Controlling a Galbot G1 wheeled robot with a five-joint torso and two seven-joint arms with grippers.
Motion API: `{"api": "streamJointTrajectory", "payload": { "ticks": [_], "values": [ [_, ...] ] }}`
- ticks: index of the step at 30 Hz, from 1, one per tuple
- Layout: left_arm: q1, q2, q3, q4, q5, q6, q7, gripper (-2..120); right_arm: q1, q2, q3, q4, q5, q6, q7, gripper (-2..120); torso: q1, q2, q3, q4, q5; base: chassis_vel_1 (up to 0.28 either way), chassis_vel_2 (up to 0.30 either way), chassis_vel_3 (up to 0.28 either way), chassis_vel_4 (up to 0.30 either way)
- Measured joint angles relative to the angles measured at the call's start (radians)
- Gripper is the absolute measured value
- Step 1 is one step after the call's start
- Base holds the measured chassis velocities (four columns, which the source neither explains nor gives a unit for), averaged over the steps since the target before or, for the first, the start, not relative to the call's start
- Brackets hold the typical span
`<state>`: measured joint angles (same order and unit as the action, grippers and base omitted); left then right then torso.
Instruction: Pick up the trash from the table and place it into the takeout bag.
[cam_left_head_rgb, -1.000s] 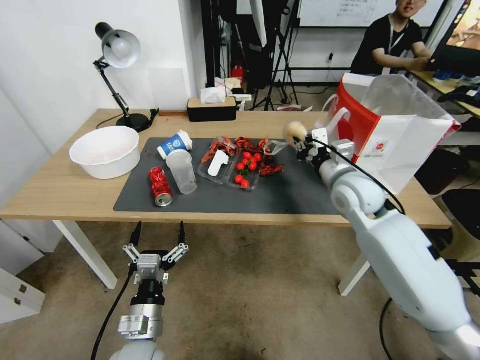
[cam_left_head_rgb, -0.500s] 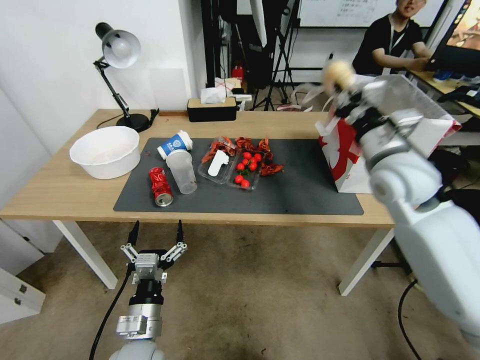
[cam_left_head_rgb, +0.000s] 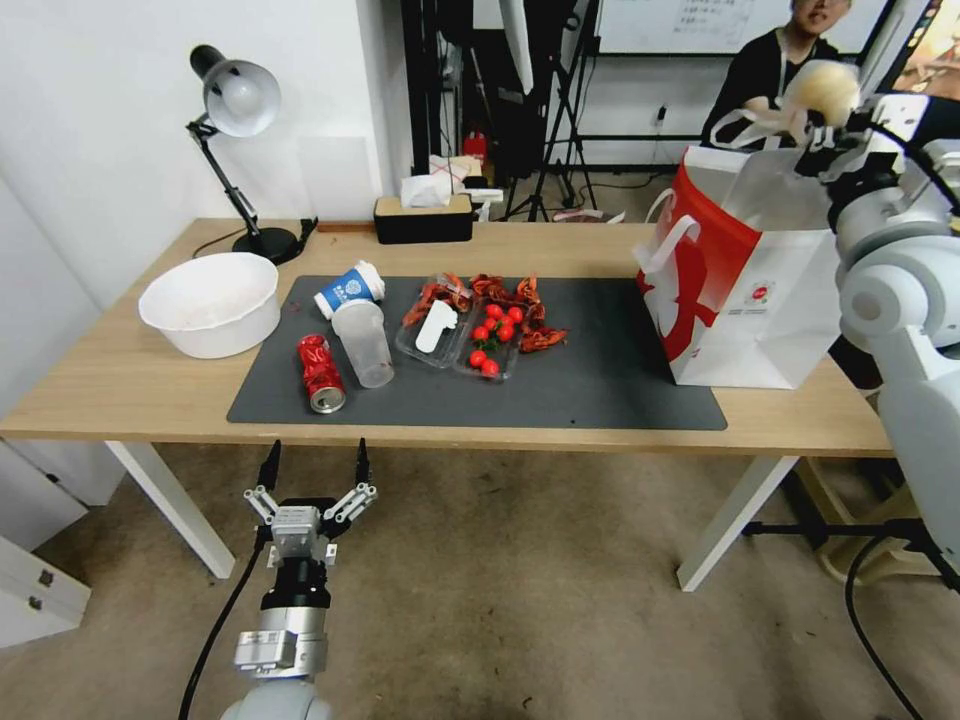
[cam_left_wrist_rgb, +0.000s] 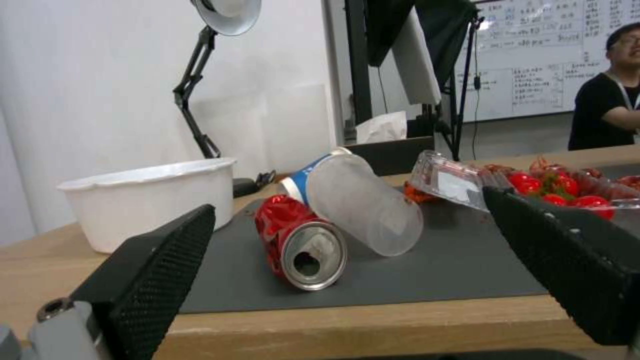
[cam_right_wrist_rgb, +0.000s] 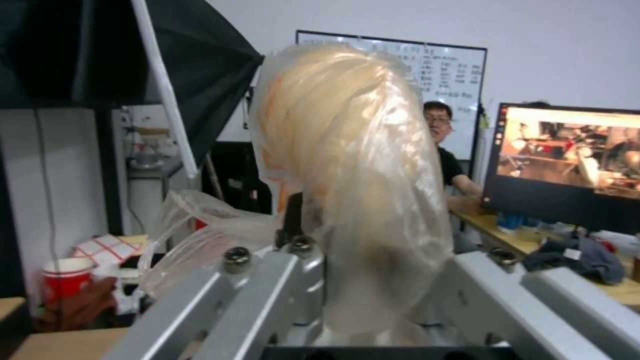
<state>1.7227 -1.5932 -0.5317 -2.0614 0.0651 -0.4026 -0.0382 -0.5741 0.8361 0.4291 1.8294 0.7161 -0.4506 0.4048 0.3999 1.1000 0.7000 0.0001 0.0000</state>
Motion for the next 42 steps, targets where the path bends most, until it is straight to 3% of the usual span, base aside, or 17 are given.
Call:
{"api": "streamJointTrajectory", "payload": {
  "ticks": [2, 4, 11, 13, 17, 18, 21, 22, 36, 42],
  "values": [
    [0.000, 0.000, 0.000, 0.000, 0.000, 0.000, 0.000, 100, 0.000, 0.000, 0.000, -0.002, -0.003, 0.000, 0.000, 16, 0.000, 0.000, 0.000, 0.0000, 0.0000, 0.000, 0.000, 0.000, 0.000],
    [0.000, 0.001, -0.002, 0.000, 0.000, 0.000, 0.000, 100, -0.004, 0.004, 0.001, -0.011, -0.015, -0.004, -0.001, 30, 0.000, 0.000, 0.000, 0.0000, 0.0001, 0.000, 0.000, 0.000, 0.000],
    [0.002, 0.001, -0.005, 0.000, 0.000, 0.000, 0.001, 100, -0.010, 0.010, 0.000, -0.022, -0.027, -0.015, -0.004, 52, 0.000, 0.000, 0.000, 0.0000, 0.0000, 0.000, 0.000, 0.000, 0.000],
    [0.002, 0.001, -0.006, -0.002, 0.001, -0.001, 0.002, 100, -0.014, 0.011, 0.000, -0.022, -0.028, -0.022, -0.005, 64, 0.000, 0.000, 0.000, 0.0000, -0.0001, 0.000, 0.000, 0.000, 0.000],
    [0.003, 0.001, -0.007, -0.004, 0.002, -0.001, 0.002, 100, -0.017, 0.012, 0.000, -0.022, -0.029, -0.025, -0.005, 70, 0.000, 0.000, 0.000, 0.0000, 0.0000, 0.000, 0.000, 0.000, 0.000],
    [0.004, 0.002, -0.007, -0.005, 0.002, -0.001, 0.002, 100, -0.019, 0.012, 0.001, -0.022, -0.029, -0.025, -0.005, 82, 0.000, 0.000, 0.000, 0.0000, 0.0000, 0.000, 0.000, 0.000, 0.000],
    [0.005, 0.002, -0.007, -0.006, 0.002, -0.001, 0.002, 100, -0.020, 0.012, 0.002, -0.022, -0.029, -0.025, -0.005, 87, 0.000, 0.000, 0.000, 0.0000, 0.0000, 0.000, 0.000, 0.000, 0.000],
    [0.006, 0.002, -0.008, -0.006, 0.003, -0.001, 0.002, 100, -0.025, 0.012, 0.003, -0.021, -0.029, -0.025, -0.005, 95, 0.000, 0.000, 0.000, -0.0001, -0.0001, 0.000, 0.000, 0.000, 0.000],
    [0.007, -0.001, -0.008, -0.014, 0.004, -0.002, 0.002, 100, -0.044, 0.013, 0.004, -0.003, -0.026, -0.025, -0.015, 100, 0.000, 0.000, 0.000, 0.0000, -0.0001, 0.000, 0.000, 0.000, 0.000],
    [0.008, -0.001, -0.010, -0.016, 0.003, -0.003, 0.001, 100, -0.099, 0.021, 0.016, 0.074, 0.023, -0.004, -0.026, 100, 0.000, 0.000, 0.000, 0.0000, -0.0001, 0.000, 0.000, 0.000, 0.000]
  ]
}}
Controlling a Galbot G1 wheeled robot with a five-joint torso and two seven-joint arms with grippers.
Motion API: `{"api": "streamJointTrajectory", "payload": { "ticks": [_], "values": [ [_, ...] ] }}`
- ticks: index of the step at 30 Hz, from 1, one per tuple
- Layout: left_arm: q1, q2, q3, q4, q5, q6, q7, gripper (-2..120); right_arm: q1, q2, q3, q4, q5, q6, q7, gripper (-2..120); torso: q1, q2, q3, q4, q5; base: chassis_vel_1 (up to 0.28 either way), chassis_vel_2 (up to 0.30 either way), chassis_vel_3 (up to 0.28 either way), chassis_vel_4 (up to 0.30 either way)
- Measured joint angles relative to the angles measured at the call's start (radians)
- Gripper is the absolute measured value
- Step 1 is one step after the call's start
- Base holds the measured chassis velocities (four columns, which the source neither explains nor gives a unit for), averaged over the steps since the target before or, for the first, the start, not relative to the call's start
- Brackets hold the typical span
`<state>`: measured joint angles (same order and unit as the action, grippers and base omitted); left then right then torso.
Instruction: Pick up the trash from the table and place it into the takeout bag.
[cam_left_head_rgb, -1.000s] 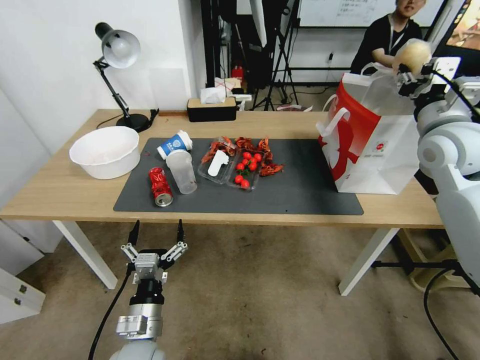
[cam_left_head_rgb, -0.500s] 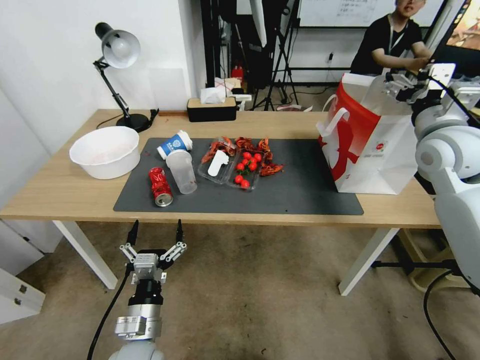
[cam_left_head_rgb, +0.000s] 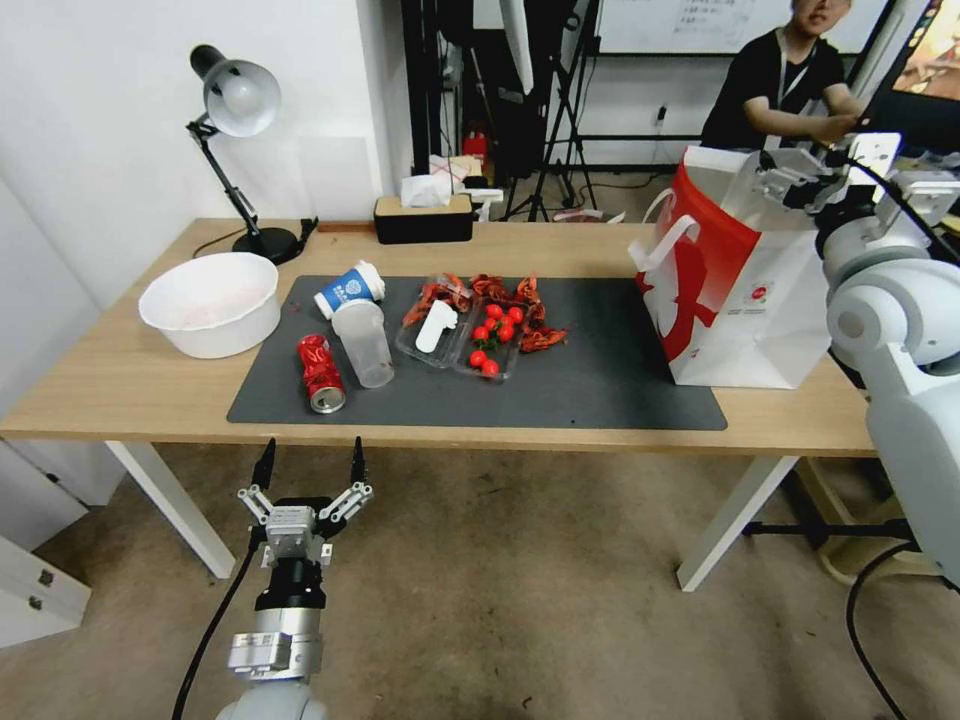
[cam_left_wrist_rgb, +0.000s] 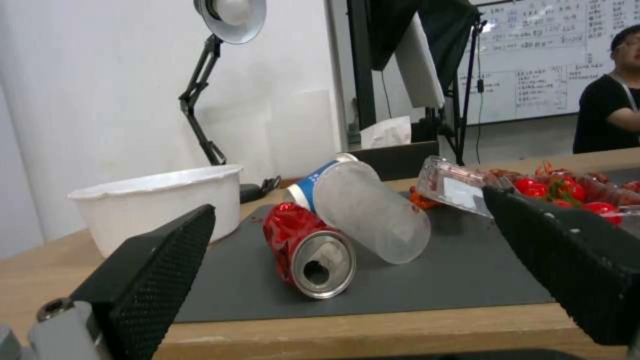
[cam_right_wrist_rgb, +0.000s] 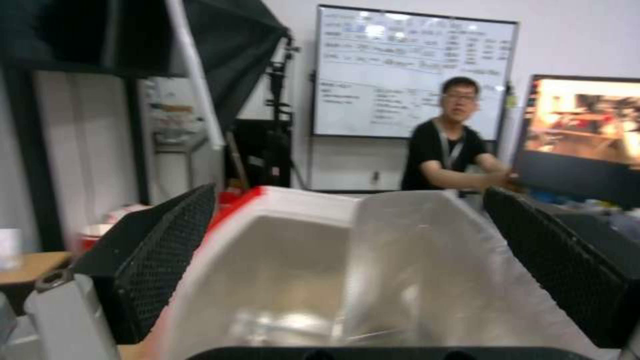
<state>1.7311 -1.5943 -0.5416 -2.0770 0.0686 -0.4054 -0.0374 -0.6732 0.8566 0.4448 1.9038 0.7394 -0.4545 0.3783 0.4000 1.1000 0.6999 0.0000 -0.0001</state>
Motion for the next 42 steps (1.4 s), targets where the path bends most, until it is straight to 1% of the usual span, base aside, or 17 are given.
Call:
{"api": "streamJointTrajectory", "payload": {
  "ticks": [8, 11, 12, 15, 16, 18, 19, 22, 24, 26, 28, 30, 33, 35, 36, 38, 42],
  "values": [
    [0.003, 0.001, -0.003, -0.002, -0.002, -0.002, 0.000, 100, -0.128, 0.005, 0.039, 0.120, 0.016, 0.086, -0.053, 100, 0.000, 0.000, 0.000, -0.0001, 0.0002, 0.000, 0.000, 0.000, 0.000],
    [0.003, 0.002, -0.004, -0.001, -0.003, -0.003, -0.001, 100, -0.223, 0.004, 0.073, 0.188, 0.011, 0.160, -0.103, 100, 0.000, 0.000, 0.000, -0.0001, 0.0001, 0.000, 0.000, 0.000, 0.000],
    [0.003, 0.002, -0.004, -0.001, -0.003, -0.003, -0.001, 100, -0.223, 0.004, 0.073, 0.188, 0.011, 0.160, -0.103, 100, 0.000, 0.000, 0.000, -0.0001, 0.0001, 0.000, 0.000, 0.000, 0.000],
    [0.001, 0.001, 0.000, 0.003, -0.004, -0.005, -0.001, 100, -0.349, 0.020, 0.119, 0.239, -0.038, 0.259, -0.171, 100, 0.000, 0.000, 0.000, 0.0000, 0.0000, 0.000, 0.000, 0.000, 0.000],
    [0.001, 0.001, 0.000, 0.003, -0.004, -0.005, -0.001, 100, -0.349, 0.020, 0.119, 0.239, -0.038, 0.259, -0.171, 100, 0.000, 0.000, 0.000, 0.0000, 0.0000, 0.000, 0.000, 0.000, 0.000],
    [0.001, 0.002, 0.002, 0.004, -0.004, -0.006, -0.001, 100, -0.440, 0.041, 0.145, 0.252, -0.079, 0.340, -0.211, 100, 0.000, 0.000, 0.000, 0.0000, 0.0002, 0.000, 0.000, 0.000, 0.000],
    [0.001, 0.002, 0.002, 0.004, -0.004, -0.006, -0.001, 100, -0.440, 0.041, 0.145, 0.252, -0.079, 0.340, -0.211, 100, 0.000, 0.000, 0.000, 0.0000, 0.0002, 0.000, 0.000, 0.000, 0.000],
    [0.001, 0.003, 0.002, 0.005, -0.007, -0.008, -0.001, 100, -0.553, 0.088, 0.166, 0.256, -0.135, 0.452, -0.245, 100, 0.000, 0.000, 0.000, -0.0001, 0.0001, 0.000, 0.000, 0.000, 0.000],
    [0.001, 0.004, 0.002, 0.005, -0.008, -0.008, -0.001, 100, -0.564, 0.095, 0.167, 0.256, -0.139, 0.463, -0.247, 100, 0.000, 0.000, 0.000, -0.0002, 0.0002, 0.000, 0.000, 0.000, 0.000],
    [0.002, 0.005, 0.002, 0.005, -0.015, -0.010, 0.000, 100, -0.648, 0.148, 0.176, 0.256, -0.177, 0.543, -0.260, 100, 0.000, 0.000, 0.000, 0.0002, -0.0001, 0.000, 0.000, 0.000, 0.000],
    [0.003, 0.006, 0.001, 0.005, -0.016, -0.010, 0.001, 100, -0.666, 0.159, 0.176, 0.256, -0.184, 0.556, -0.262, 100, 0.000, 0.000, 0.000, 0.0000, 0.0000, 0.000, 0.000, 0.000, 0.000],
    [0.003, 0.007, 0.001, 0.006, -0.018, -0.013, 0.002, 100, -0.739, 0.207, 0.168, 0.249, -0.226, 0.628, -0.265, 100, 0.000, 0.000, 0.000, 0.0000, -0.0002, 0.000, 0.000, 0.000, 0.000],
    [0.003, 0.008, 0.001, 0.007, -0.019, -0.015, 0.002, 100, -0.776, 0.233, 0.160, 0.243, -0.256, 0.663, -0.265, 100, 0.000, 0.000, 0.000, 0.0002, 0.0000, 0.000, 0.000, 0.000, 0.000],
    [0.003, 0.007, 0.002, 0.013, -0.020, -0.020, 0.002, 100, -0.839, 0.279, 0.141, 0.226, -0.297, 0.728, -0.264, 100, 0.000, 0.000, 0.000, 0.0000, -0.0001, 0.000, 0.000, 0.000, 0.000],
    [0.003, 0.007, 0.002, 0.013, -0.020, -0.020, 0.002, 100, -0.839, 0.279, 0.141, 0.226, -0.297, 0.728, -0.264, 100, 0.000, 0.000, 0.000, 0.0000, -0.0001, 0.000, 0.000, 0.000, 0.000],
    [0.001, 0.008, 0.004, 0.020, -0.020, -0.022, 0.002, 100, -0.893, 0.329, 0.121, 0.184, -0.349, 0.814, -0.260, 100, 0.000, 0.000, 0.000, 0.0000, 0.0000, 0.000, 0.000, 0.000, 0.000],
    [0.000, 0.009, 0.007, 0.026, -0.021, -0.023, 0.003, 100, -0.925, 0.361, 0.107, 0.144, -0.383, 0.869, -0.253, 100, 0.000, 0.000, 0.000, 0.0000, -0.0001, 0.000, 0.000, 0.000, 0.000]
  ]
}}
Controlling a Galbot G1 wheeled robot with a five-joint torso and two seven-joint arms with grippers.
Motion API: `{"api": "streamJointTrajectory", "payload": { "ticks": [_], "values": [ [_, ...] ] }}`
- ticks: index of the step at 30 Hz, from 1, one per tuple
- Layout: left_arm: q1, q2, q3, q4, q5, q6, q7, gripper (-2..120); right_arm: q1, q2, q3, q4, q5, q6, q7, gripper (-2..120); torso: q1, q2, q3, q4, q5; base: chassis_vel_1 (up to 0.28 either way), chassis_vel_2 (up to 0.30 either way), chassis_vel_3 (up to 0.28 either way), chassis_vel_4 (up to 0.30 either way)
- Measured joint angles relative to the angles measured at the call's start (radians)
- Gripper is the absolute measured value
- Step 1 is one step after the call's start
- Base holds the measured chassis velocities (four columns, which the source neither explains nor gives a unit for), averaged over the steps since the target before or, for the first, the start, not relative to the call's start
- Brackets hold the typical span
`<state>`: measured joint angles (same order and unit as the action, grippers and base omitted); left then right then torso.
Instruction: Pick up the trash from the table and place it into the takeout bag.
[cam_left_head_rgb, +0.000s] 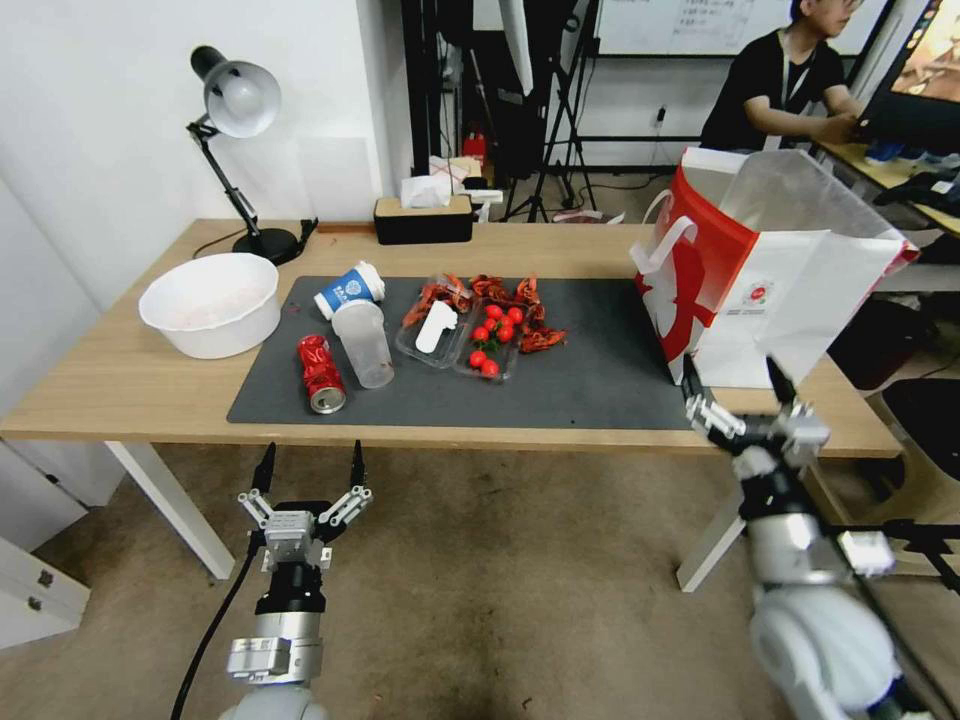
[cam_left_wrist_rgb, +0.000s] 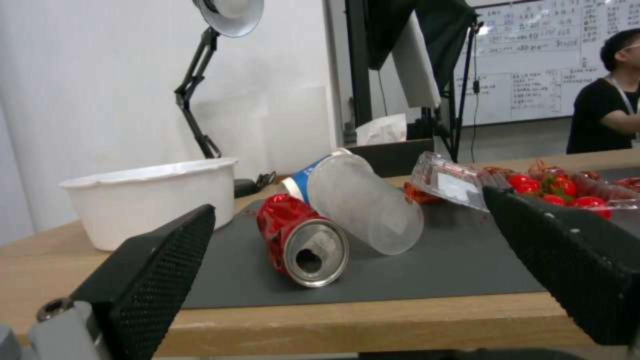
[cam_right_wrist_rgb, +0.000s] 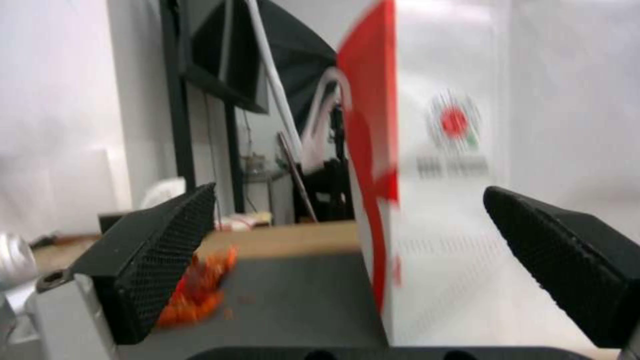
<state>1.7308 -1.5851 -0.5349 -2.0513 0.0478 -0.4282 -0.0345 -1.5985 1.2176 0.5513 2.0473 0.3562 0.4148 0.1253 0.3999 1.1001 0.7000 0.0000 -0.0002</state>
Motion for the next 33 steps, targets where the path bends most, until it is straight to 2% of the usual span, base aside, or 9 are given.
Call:
{"api": "streamJointTrajectory", "payload": {
  "ticks": [2, 7, 24, 33],
  "values": [
    [-0.002, 0.000, 0.002, 0.006, -0.001, -0.001, 0.000, 100, -0.029, 0.029, -0.013, -0.052, -0.029, 0.048, 0.011, 100, 0.000, 0.000, 0.000, -0.0001, 0.0001, 0.000, 0.000, 0.000, 0.000],
    [-0.003, 0.002, 0.003, 0.011, -0.002, -0.002, 0.001, 100, -0.050, 0.059, -0.022, -0.119, -0.050, 0.092, 0.024, 100, 0.000, 0.000, 0.000, 0.0000, 0.0001, 0.000, 0.000, 0.000, 0.000],
    [-0.012, 0.009, 0.000, 0.015, -0.018, 0.000, 0.002, 100, -0.053, 0.074, -0.027, -0.148, -0.035, 0.087, 0.015, 100, 0.000, 0.000, 0.000, 0.0000, 0.0002, 0.000, 0.000, 0.000, 0.000],
    [-0.078, 0.061, 0.005, 0.004, -0.074, 0.088, -0.033, 100, -0.053, 0.068, -0.041, -0.125, -0.038, 0.073, 0.004, 100, 0.000, 0.000, 0.000, 0.0000, 0.0001, 0.000, 0.000, 0.000, 0.000]
  ]
}}
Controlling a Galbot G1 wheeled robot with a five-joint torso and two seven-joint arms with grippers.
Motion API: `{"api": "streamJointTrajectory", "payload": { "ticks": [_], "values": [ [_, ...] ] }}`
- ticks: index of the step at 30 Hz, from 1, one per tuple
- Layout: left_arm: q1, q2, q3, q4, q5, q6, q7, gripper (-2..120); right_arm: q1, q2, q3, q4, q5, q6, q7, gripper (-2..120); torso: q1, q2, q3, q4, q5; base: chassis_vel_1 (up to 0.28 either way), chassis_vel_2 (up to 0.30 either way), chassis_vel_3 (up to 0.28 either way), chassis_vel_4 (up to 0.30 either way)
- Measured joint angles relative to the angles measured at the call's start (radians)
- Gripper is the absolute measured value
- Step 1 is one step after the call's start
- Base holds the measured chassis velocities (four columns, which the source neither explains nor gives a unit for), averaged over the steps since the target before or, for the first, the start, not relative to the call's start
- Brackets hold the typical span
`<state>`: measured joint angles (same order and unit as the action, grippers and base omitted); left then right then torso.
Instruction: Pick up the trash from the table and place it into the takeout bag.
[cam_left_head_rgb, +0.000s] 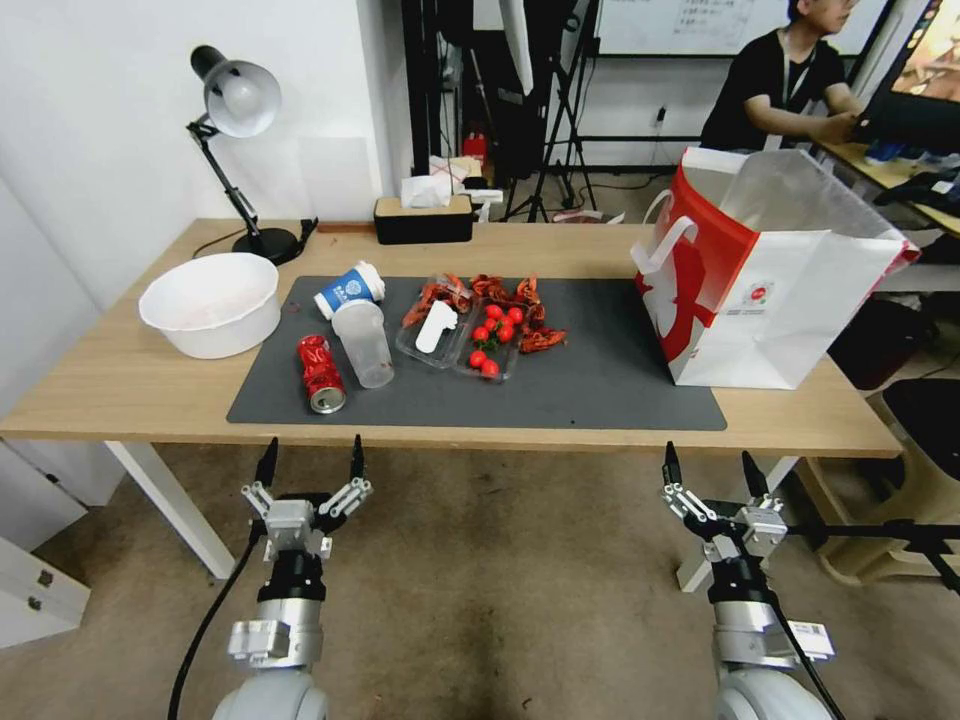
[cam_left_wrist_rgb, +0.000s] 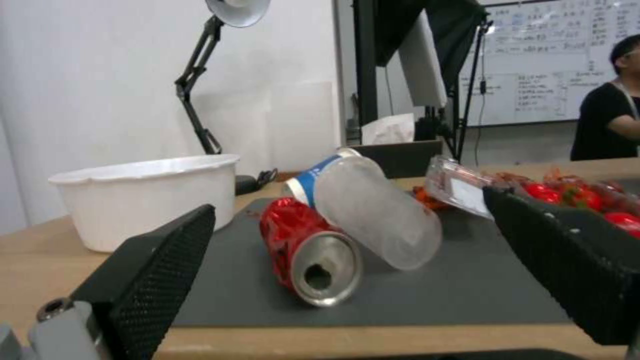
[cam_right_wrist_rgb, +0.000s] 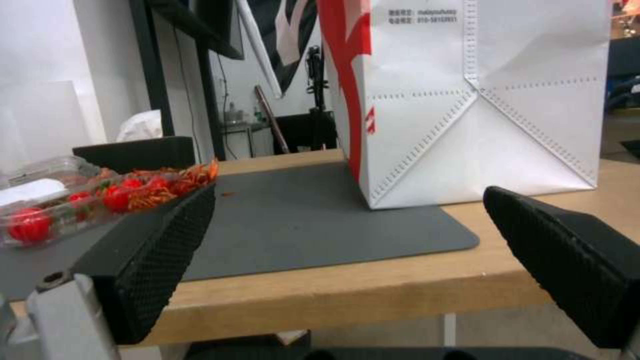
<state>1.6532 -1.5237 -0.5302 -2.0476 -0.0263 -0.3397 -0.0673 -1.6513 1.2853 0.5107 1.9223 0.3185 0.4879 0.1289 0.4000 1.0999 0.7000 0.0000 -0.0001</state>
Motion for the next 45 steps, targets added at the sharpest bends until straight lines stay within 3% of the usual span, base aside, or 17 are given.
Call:
{"api": "streamJointTrajectory", "payload": {
  "ticks": [6, 14, 21, 23, 26, 32, 45],
  "values": [
    [-0.011, 0.011, 0.000, -0.001, -0.011, 0.017, -0.011, 100, 0.000, -0.001, 0.000, 0.003, 0.000, -0.003, 0.000, 100, 0.000, 0.000, 0.000, -0.0001, 0.0001, 0.000, 0.000, 0.000, 0.000],
    [-0.058, 0.078, 0.003, -0.004, -0.084, 0.106, -0.051, 100, 0.001, -0.014, -0.001, 0.016, 0.000, -0.013, 0.000, 100, 0.000, 0.000, 0.000, 0.0001, 0.0000, 0.000, 0.000, 0.000, 0.000],
    [-0.197, 0.227, 0.050, 0.055, -0.247, 0.200, -0.104, 100, -0.003, -0.020, 0.000, 0.007, -0.006, -0.019, 0.005, 100, 0.000, 0.000, 0.000, 0.0000, 0.0001, 0.000, 0.000, 0.000, 0.000],
    [-0.224, 0.239, 0.067, 0.068, -0.263, 0.212, -0.112, 100, -0.003, -0.020, 0.003, 0.006, -0.007, -0.022, 0.006, 100, 0.000, 0.000, 0.000, 0.0000, 0.0000, 0.000, 0.000, 0.000, 0.000],
    [-0.272, 0.246, 0.094, 0.091, -0.267, 0.233, -0.131, 100, -0.002, -0.020, 0.006, 0.006, -0.009, -0.028, 0.008, 100, 0.000, 0.000, 0.000, -0.0001, 0.0000, 0.000, 0.000, 0.000, 0.000],
    [-0.343, 0.244, 0.149, 0.112, -0.227, 0.379, -0.247, 100, -0.007, -0.016, 0.012, 0.002, -0.034, -0.032, 0.020, 100, 0.000, 0.000, 0.000, -0.0001, 0.0001, 0.000, 0.000, 0.000, 0.000],
    [-0.366, 0.244, 0.167, 0.120, -0.220, 0.534, -0.303, 100, -0.009, -0.015, 0.016, -0.007, -0.044, -0.030, 0.025, 100, 0.000, 0.000, 0.000, 0.0000, 0.0001, 0.000, 0.000, 0.000, 0.000]
  ]
}}
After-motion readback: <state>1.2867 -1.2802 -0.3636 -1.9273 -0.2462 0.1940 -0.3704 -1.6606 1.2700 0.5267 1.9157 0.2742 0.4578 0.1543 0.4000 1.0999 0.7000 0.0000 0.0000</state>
